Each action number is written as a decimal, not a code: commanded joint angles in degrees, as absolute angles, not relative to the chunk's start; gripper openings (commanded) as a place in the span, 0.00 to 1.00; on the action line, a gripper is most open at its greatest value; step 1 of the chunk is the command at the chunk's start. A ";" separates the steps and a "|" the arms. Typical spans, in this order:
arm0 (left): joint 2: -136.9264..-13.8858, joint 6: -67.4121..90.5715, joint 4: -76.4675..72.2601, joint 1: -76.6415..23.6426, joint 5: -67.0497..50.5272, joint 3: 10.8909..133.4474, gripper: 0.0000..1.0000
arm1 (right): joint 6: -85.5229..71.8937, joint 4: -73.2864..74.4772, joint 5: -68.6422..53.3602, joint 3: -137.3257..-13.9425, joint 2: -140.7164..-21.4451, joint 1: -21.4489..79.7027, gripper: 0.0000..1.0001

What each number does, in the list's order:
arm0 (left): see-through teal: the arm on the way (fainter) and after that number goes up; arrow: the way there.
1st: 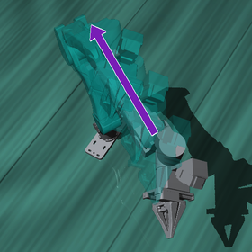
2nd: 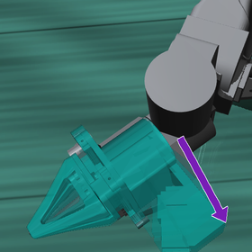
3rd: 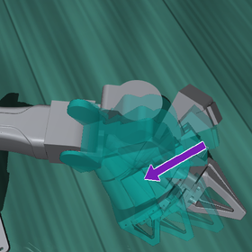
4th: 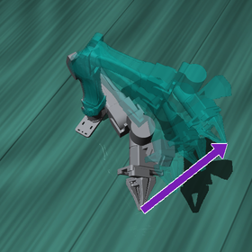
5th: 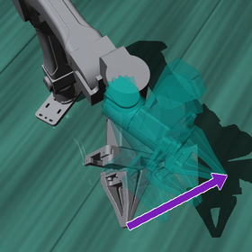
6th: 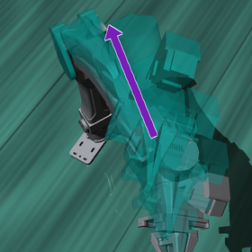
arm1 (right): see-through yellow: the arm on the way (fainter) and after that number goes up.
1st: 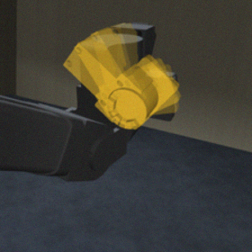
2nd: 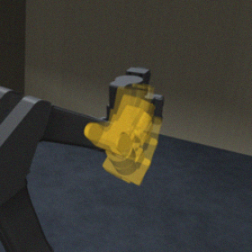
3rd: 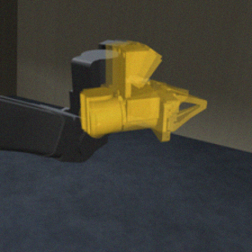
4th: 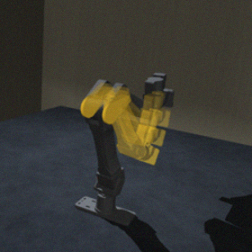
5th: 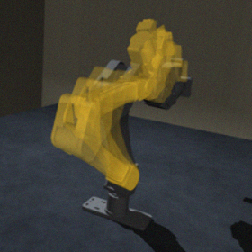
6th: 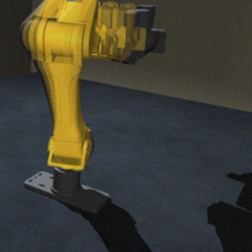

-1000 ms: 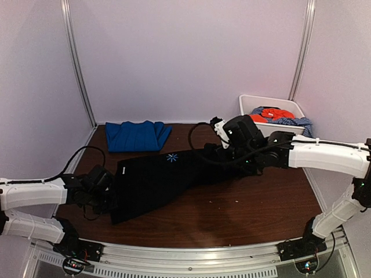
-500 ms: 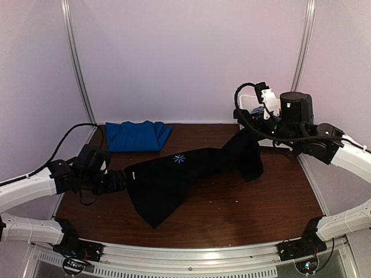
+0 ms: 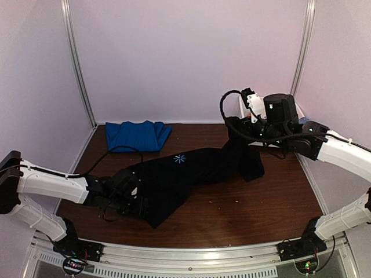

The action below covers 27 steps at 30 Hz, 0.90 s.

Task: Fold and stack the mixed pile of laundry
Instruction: Pick up the crumpled T-shirt from the center of the board, then flatten out the crumpled T-shirt at the center of the board.

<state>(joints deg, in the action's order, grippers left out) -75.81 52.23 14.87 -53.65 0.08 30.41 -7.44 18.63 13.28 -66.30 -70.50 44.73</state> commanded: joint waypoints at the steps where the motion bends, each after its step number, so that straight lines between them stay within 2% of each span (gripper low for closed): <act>1: -84.10 52.25 7.50 -54.23 -2.83 33.18 0.55 | -6.26 17.98 13.83 -68.30 -68.47 43.98 0.00; 2: -84.98 51.89 7.27 -54.20 -2.56 33.91 0.47 | -6.09 18.01 13.78 -68.11 -68.20 43.86 0.00; 4: -84.20 50.71 7.89 -54.23 -1.74 35.25 0.21 | -5.67 18.08 13.59 -67.67 -67.32 43.77 0.00; 5: -82.31 50.09 8.24 -54.23 -1.27 35.55 0.05 | -5.48 18.29 13.66 -67.53 -66.49 43.77 0.00; 6: -79.74 49.83 8.72 -54.21 -0.93 35.66 0.00 | -5.47 18.66 14.05 -67.36 -65.68 43.73 0.00; 12: -55.06 48.91 19.75 -54.15 7.52 38.49 0.00 | -6.12 19.24 12.05 -63.91 -55.07 43.75 0.00; 17: -43.05 43.76 25.29 -54.23 4.22 45.74 0.00 | -7.16 20.17 2.15 -64.80 -46.19 44.07 0.00; 19: -43.03 43.60 27.18 -54.22 5.08 49.20 0.00 | -7.55 20.42 3.86 -66.82 -45.00 44.04 0.00; 22: -47.49 45.44 31.15 -52.44 9.67 53.69 0.00 | -5.71 23.09 15.37 -70.06 -48.43 43.54 0.00; 24: -52.16 46.14 34.03 -47.25 9.84 55.97 0.00 | -5.24 23.26 18.55 -69.24 -52.63 41.33 0.00; 27: -57.25 47.25 30.66 -34.09 1.05 52.17 0.00 | -8.58 19.67 12.09 -63.57 -58.42 34.51 0.00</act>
